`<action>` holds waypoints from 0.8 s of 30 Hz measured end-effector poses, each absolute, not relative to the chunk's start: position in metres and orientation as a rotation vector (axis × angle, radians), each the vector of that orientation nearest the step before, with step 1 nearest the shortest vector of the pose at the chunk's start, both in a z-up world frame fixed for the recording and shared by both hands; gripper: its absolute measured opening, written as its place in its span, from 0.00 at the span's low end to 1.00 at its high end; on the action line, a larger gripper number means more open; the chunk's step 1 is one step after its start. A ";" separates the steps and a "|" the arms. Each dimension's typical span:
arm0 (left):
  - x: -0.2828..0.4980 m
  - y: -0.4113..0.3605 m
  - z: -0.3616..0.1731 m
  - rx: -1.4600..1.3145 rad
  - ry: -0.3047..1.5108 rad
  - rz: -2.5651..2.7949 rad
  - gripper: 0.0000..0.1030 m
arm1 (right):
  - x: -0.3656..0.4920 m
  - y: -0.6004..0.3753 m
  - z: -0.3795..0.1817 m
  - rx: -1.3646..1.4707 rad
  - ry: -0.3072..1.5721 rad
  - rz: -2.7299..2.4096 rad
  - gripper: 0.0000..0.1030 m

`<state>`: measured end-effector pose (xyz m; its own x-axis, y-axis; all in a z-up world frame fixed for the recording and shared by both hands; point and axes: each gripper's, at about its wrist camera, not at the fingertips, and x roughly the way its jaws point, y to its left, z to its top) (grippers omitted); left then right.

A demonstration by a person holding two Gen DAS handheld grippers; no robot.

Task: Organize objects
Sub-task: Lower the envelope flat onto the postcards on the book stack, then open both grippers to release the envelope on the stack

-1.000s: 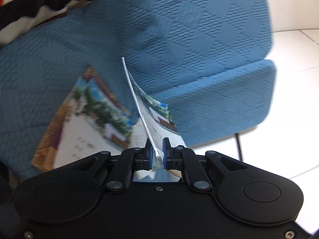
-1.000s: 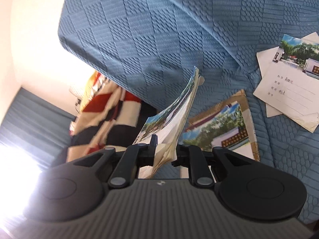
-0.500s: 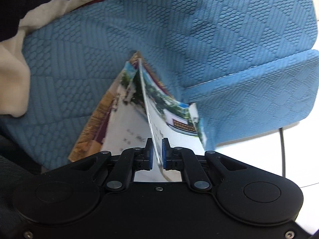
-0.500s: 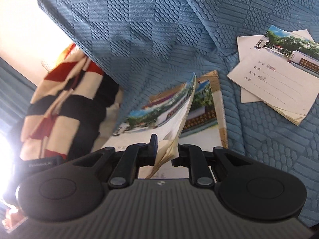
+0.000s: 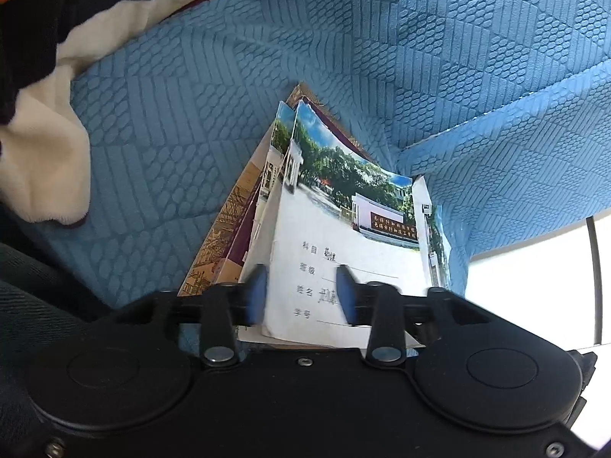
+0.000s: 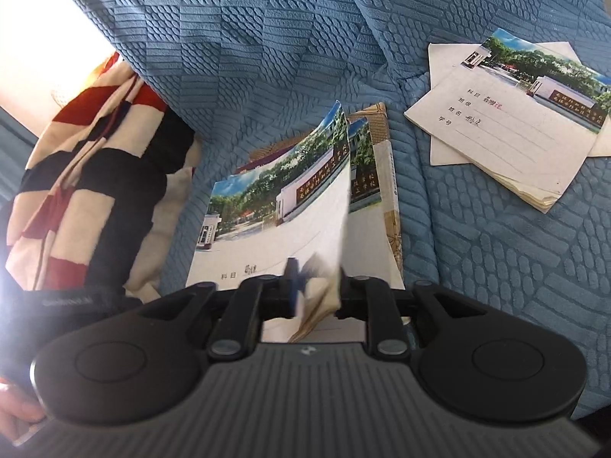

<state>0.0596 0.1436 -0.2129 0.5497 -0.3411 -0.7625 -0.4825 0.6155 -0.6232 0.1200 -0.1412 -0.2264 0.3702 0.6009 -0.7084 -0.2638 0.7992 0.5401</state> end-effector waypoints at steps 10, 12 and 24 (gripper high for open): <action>0.047 0.133 -0.168 -0.816 0.951 0.102 0.61 | 0.099 -0.159 -0.199 0.356 1.000 0.537 0.82; 0.046 0.129 -0.154 -0.777 0.922 0.093 0.65 | 0.097 -0.164 -0.189 0.343 0.970 0.531 0.87; 0.045 0.076 -0.072 -0.517 0.760 -0.020 0.93 | 0.079 -0.190 -0.108 0.191 0.720 0.471 0.87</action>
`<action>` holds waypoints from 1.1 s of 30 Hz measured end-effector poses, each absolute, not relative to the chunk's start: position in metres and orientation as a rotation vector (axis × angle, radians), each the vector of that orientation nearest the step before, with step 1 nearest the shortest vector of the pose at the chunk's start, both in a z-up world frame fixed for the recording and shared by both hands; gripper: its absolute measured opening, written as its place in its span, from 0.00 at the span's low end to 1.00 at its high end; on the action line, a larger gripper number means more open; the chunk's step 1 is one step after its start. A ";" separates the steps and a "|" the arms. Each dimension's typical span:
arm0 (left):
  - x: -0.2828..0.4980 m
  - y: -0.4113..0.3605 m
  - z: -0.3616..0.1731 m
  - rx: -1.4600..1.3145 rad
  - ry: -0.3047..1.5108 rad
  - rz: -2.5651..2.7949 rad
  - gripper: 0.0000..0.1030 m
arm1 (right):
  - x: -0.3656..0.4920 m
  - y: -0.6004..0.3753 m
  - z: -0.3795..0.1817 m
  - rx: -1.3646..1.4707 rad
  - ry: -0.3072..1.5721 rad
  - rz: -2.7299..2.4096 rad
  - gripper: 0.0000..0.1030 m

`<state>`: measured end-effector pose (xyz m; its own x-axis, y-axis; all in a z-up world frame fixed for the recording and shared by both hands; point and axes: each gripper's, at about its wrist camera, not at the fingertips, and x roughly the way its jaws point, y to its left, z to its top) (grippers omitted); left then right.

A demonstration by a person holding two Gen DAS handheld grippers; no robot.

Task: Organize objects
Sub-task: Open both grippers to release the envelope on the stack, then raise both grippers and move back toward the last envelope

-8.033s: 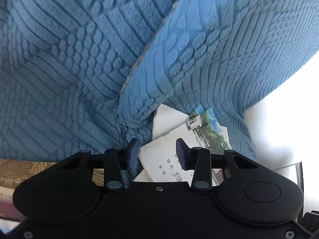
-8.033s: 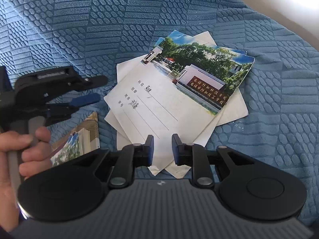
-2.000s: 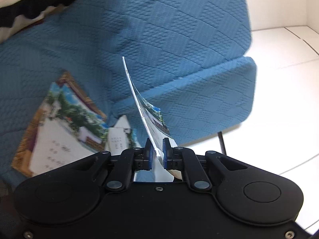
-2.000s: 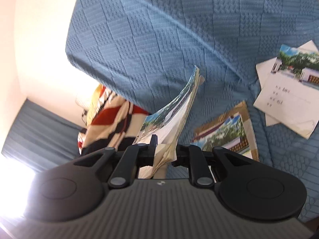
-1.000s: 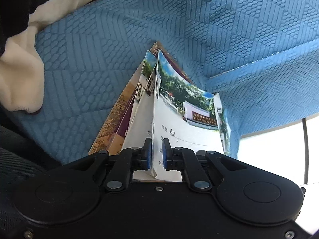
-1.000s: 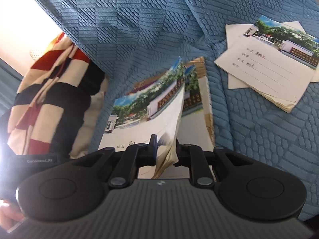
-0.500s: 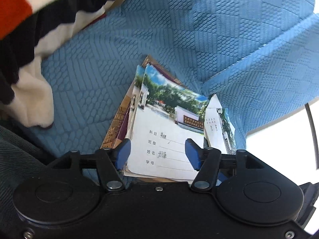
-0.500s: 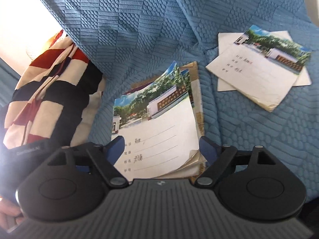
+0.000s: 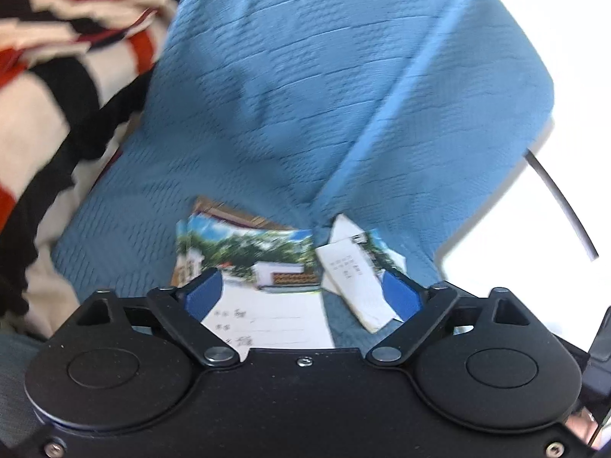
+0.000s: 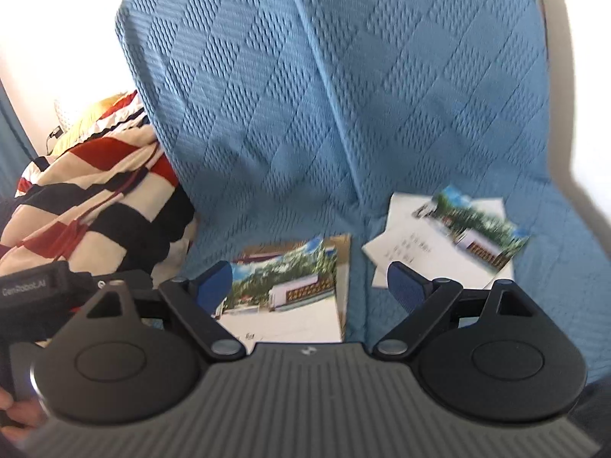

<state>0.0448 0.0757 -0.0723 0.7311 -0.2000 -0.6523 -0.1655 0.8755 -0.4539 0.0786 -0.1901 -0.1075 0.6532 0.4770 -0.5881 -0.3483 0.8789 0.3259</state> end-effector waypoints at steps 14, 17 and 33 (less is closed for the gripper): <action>0.031 0.018 -0.043 -0.408 0.697 -0.120 0.98 | 0.037 -0.235 -0.077 0.179 0.668 0.336 0.87; 0.027 0.011 -0.044 -0.399 0.700 -0.129 0.98 | 0.025 -0.245 -0.077 0.179 0.671 0.305 0.87; 0.026 -0.009 -0.058 -0.355 0.736 -0.167 0.98 | 0.003 -0.257 -0.103 0.172 0.730 0.256 0.87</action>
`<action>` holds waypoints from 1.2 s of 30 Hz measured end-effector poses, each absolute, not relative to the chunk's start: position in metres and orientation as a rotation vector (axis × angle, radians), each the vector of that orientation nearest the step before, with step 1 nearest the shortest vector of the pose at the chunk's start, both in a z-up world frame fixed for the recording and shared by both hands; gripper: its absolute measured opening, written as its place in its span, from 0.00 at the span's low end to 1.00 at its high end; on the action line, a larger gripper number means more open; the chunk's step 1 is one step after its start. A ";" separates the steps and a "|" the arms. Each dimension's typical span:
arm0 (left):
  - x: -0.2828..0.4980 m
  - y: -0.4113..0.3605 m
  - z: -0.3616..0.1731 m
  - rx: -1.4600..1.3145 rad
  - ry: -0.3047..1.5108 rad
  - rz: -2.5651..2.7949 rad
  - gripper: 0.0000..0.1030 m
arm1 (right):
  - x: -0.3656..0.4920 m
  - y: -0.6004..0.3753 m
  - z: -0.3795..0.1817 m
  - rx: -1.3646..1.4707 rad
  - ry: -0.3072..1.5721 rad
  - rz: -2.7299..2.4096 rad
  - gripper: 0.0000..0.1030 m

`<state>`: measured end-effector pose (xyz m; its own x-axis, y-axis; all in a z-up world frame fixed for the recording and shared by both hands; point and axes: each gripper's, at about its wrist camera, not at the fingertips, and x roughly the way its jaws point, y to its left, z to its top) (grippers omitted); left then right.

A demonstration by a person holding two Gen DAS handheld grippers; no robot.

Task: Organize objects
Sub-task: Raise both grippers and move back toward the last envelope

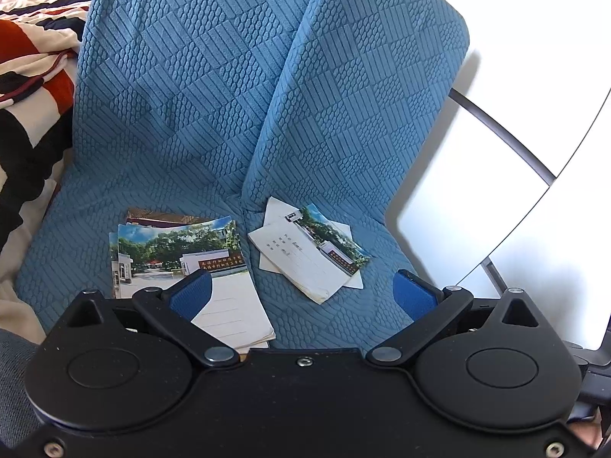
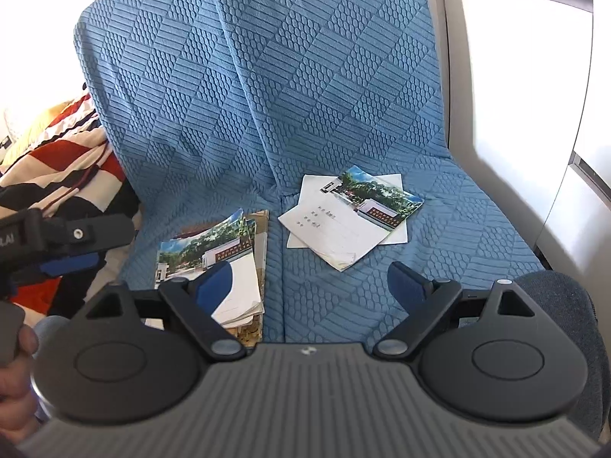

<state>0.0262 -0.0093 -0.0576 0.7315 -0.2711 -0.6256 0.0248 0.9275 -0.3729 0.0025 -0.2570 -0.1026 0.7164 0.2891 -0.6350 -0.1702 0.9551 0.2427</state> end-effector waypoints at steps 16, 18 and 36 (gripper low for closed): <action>0.074 -0.027 -0.092 -0.268 0.724 -0.200 0.98 | 0.023 -0.261 -0.126 0.183 0.728 0.215 0.87; 0.080 -0.027 -0.097 -0.265 0.720 -0.196 0.98 | 0.028 -0.258 -0.132 0.186 0.730 0.214 0.87; 0.159 -0.017 -0.149 -0.244 0.793 -0.205 0.98 | 0.073 -0.255 -0.194 0.204 0.789 0.217 0.87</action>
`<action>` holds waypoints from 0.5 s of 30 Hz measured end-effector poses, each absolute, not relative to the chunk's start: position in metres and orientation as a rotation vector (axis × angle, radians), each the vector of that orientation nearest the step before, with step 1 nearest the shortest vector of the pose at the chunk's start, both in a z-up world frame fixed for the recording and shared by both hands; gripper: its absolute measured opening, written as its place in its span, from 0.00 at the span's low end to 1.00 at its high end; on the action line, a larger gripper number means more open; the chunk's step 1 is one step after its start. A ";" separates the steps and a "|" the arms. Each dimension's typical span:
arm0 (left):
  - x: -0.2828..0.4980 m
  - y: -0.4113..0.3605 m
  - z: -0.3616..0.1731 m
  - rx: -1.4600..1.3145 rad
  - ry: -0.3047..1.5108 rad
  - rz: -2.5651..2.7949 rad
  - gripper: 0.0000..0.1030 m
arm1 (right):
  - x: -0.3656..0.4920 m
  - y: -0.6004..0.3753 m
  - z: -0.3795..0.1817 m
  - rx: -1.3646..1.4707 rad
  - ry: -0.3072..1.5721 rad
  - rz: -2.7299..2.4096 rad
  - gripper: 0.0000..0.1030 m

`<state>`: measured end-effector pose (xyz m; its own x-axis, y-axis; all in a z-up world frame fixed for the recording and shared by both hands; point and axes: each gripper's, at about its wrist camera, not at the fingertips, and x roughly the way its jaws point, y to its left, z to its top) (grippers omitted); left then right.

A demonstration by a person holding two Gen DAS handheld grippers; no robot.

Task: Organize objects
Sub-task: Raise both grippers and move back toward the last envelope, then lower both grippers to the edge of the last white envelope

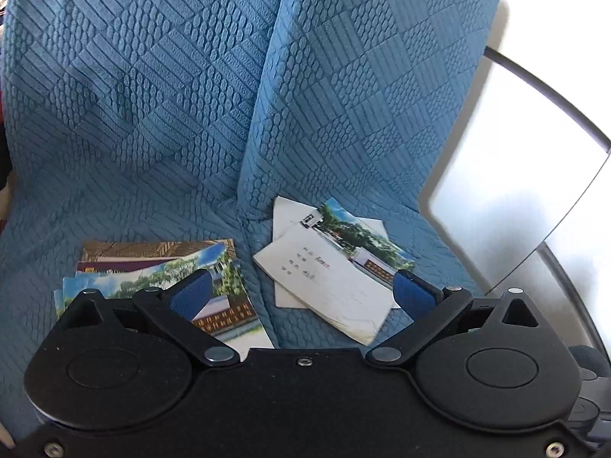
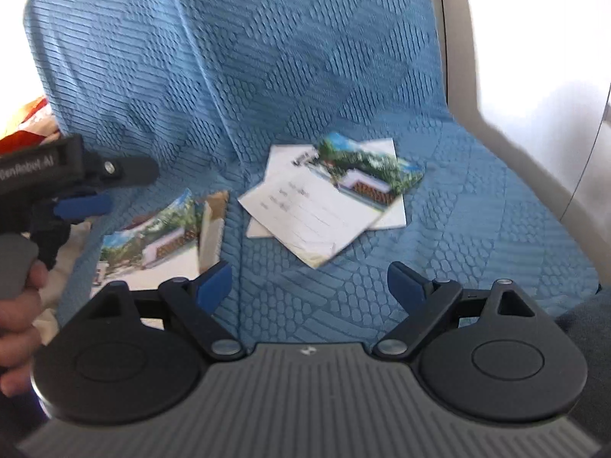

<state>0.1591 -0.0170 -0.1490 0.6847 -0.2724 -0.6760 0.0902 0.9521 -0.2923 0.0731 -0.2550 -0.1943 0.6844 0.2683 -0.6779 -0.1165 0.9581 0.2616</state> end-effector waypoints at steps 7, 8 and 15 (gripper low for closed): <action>0.195 -0.026 -0.163 -0.213 0.854 -0.235 0.97 | 0.092 -0.256 -0.207 0.256 0.830 0.240 0.87; 0.199 -0.028 -0.165 -0.207 0.861 -0.246 0.96 | 0.094 -0.256 -0.208 0.266 0.834 0.243 0.87; 0.230 -0.040 -0.181 -0.155 0.916 -0.291 0.89 | 0.117 -0.249 -0.210 0.274 0.828 0.263 0.87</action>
<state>0.2296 -0.0403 -0.1814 0.5735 -0.3131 -0.7570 0.1817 0.9497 -0.2551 0.1166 -0.2489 -0.2096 0.6483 0.3336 -0.6844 -0.1225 0.9329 0.3387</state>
